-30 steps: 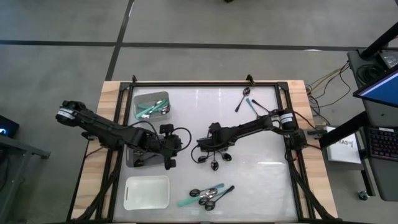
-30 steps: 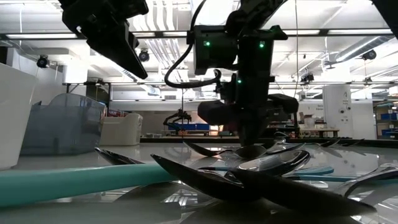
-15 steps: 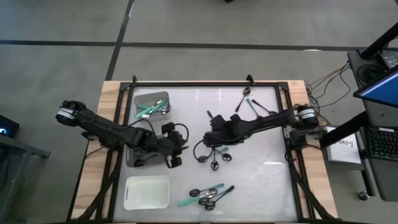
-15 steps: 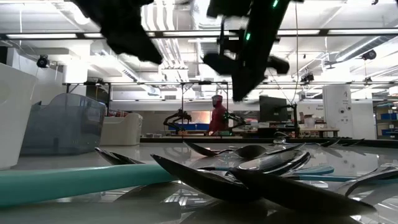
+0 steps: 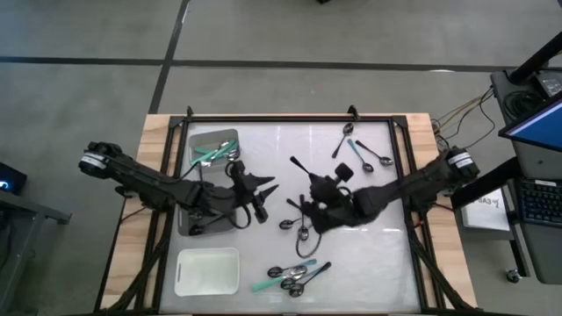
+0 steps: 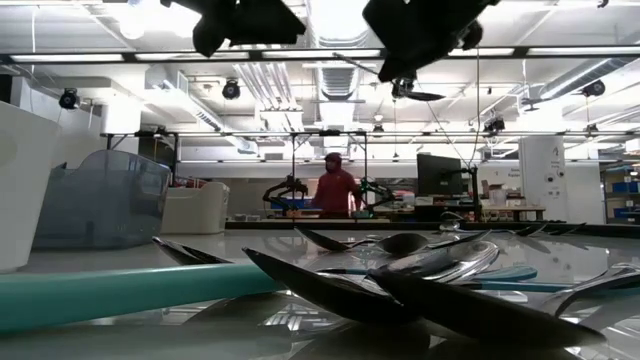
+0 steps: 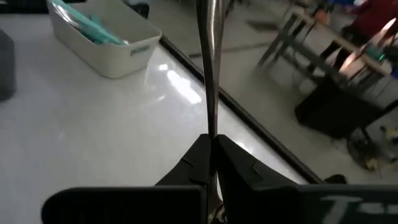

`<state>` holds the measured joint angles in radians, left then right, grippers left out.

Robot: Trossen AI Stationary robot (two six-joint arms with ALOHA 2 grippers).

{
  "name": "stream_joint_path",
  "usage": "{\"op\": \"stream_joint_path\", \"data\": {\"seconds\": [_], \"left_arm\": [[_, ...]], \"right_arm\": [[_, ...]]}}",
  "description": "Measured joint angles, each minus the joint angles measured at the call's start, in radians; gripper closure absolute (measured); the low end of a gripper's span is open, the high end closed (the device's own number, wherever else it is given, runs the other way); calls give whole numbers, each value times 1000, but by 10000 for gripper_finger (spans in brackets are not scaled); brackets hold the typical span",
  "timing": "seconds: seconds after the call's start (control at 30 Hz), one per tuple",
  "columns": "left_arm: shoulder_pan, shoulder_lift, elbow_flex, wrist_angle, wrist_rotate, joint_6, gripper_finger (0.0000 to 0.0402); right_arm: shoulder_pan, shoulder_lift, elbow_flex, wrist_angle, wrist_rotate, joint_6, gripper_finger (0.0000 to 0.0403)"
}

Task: Sort silverware by color (type)
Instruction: Put the black spoon into the black bin

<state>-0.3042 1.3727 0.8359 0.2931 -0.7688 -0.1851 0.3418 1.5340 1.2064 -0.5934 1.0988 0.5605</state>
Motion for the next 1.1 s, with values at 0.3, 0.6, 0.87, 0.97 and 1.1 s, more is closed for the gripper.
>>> {"op": "stream_joint_path", "data": {"seconds": [0.3, 0.6, 0.87, 0.97, 1.1], "left_arm": [[0, 10, -131, 438, 27, 122, 306], [0, 143, -124, 617, -20, 270, 306], [1, 218, -49, 668, -80, 330, 306], [3, 230, -27, 673, -78, 332, 308], [4, 235, -18, 674, -86, 333, 328]], "right_arm": [[78, 43, -91, 294, 270, -272, 394], [76, 128, -123, 767, 286, -798, 394], [75, 130, -99, 770, 261, -798, 394], [72, 131, -97, 771, 255, -802, 394], [70, 131, -101, 770, 255, -808, 394]]}}
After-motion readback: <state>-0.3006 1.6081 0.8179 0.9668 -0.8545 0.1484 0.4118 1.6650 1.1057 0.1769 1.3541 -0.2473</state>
